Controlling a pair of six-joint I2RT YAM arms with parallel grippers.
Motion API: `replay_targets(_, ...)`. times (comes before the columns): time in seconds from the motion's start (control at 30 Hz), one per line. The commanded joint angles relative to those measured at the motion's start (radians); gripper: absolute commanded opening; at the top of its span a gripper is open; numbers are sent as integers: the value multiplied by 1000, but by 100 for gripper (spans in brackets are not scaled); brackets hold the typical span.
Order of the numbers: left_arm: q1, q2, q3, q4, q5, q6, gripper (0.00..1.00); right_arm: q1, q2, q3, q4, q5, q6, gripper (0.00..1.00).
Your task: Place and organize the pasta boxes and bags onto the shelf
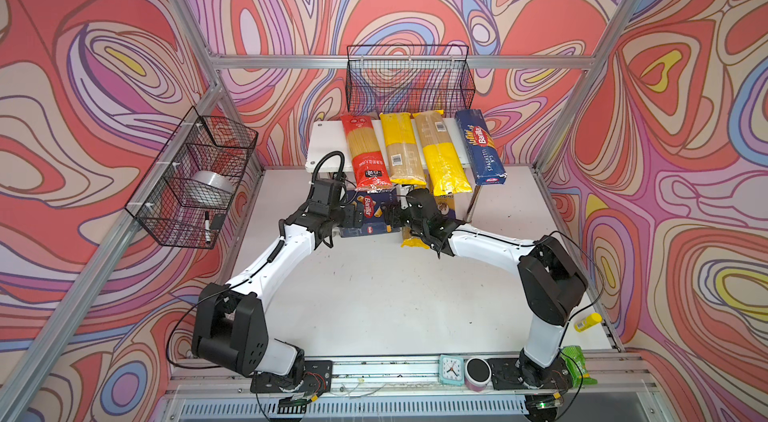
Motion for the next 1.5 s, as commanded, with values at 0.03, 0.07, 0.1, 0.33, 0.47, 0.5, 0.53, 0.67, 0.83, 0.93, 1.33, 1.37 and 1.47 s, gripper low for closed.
replay_targets(0.03,2,-119,-84,-66,13,-10,100,-2,-112,-77,-62,-103,-27,70)
replay_targets(0.07,3,-150,-113,-66,18,-23,100,-1,-128,-103,-61,-117,-26,70)
replay_targets(0.1,2,-177,-137,-64,19,-36,100,2,-143,-125,-60,-120,-24,69)
replay_targets(0.33,11,-365,-281,-96,-20,-100,100,38,-206,-238,-35,-147,-9,67)
replay_targets(0.47,62,-441,-357,-88,22,-147,100,90,-194,-250,-6,-201,-39,67)
replay_targets(0.5,73,-457,-370,-89,31,-156,100,102,-183,-248,7,-221,-42,67)
replay_targets(0.53,80,-470,-381,-90,41,-164,100,111,-168,-244,18,-240,-41,67)
replay_targets(0.67,101,-528,-430,-65,69,-191,100,126,-106,-236,108,-294,-3,67)
replay_targets(0.83,203,-560,-521,21,185,-225,100,133,13,-164,171,-298,9,66)
replay_targets(0.93,226,-564,-543,15,208,-240,100,134,63,-124,200,-303,11,66)
replay_targets(1.33,229,-599,-623,38,158,-212,100,134,227,75,95,-212,-48,68)
replay_targets(1.37,229,-593,-623,74,161,-204,100,133,244,92,90,-211,-49,68)
replay_targets(1.47,229,-570,-613,88,149,-184,100,131,279,138,80,-200,-59,68)
